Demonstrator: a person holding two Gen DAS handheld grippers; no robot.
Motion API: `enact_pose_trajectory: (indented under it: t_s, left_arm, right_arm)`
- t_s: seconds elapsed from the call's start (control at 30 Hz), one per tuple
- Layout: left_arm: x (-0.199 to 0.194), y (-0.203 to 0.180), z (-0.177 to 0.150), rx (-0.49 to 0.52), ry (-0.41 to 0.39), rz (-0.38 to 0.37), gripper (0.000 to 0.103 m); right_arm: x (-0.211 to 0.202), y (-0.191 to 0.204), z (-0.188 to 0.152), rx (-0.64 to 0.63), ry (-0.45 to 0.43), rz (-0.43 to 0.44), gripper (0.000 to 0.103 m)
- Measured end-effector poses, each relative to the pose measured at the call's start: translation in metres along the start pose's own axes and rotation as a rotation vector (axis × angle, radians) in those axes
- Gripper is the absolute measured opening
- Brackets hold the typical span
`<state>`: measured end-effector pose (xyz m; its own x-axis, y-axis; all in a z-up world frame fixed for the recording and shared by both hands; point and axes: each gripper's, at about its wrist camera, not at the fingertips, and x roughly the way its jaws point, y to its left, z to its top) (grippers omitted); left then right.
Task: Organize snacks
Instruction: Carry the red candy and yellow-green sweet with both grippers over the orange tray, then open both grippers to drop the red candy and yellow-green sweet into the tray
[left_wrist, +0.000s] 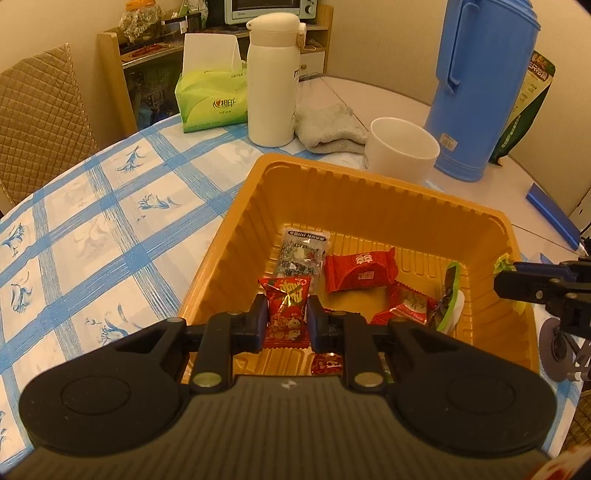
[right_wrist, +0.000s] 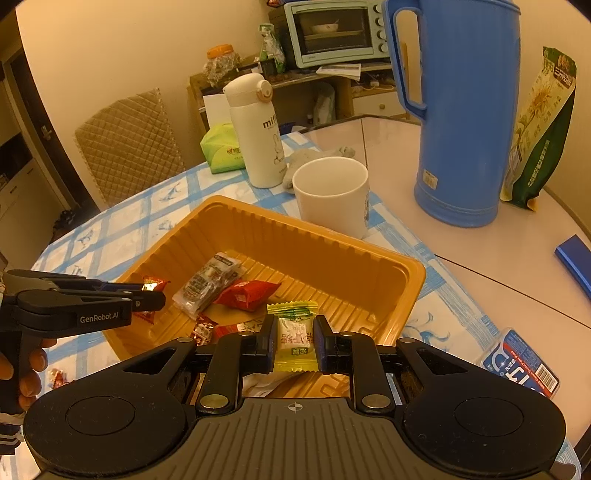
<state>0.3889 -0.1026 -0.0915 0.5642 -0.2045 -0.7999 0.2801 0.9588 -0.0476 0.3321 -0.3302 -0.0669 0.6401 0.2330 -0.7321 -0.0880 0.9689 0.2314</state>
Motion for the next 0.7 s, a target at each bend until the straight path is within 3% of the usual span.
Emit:
enact_pose_trajectory:
  t_s: [0.47,0.7]
  left_arm:
    - [0.005,0.003,0.001,0.006,0.012,-0.006,0.02]
    - [0.0,0.007,0.006,-0.009,-0.005,-0.001,0.027]
  right_arm:
    - [0.012,-0.004,0.007,0.016,0.003,0.005,0.021]
    - [0.019,-0.002,0.015,0.008,-0.014,0.009,0.021]
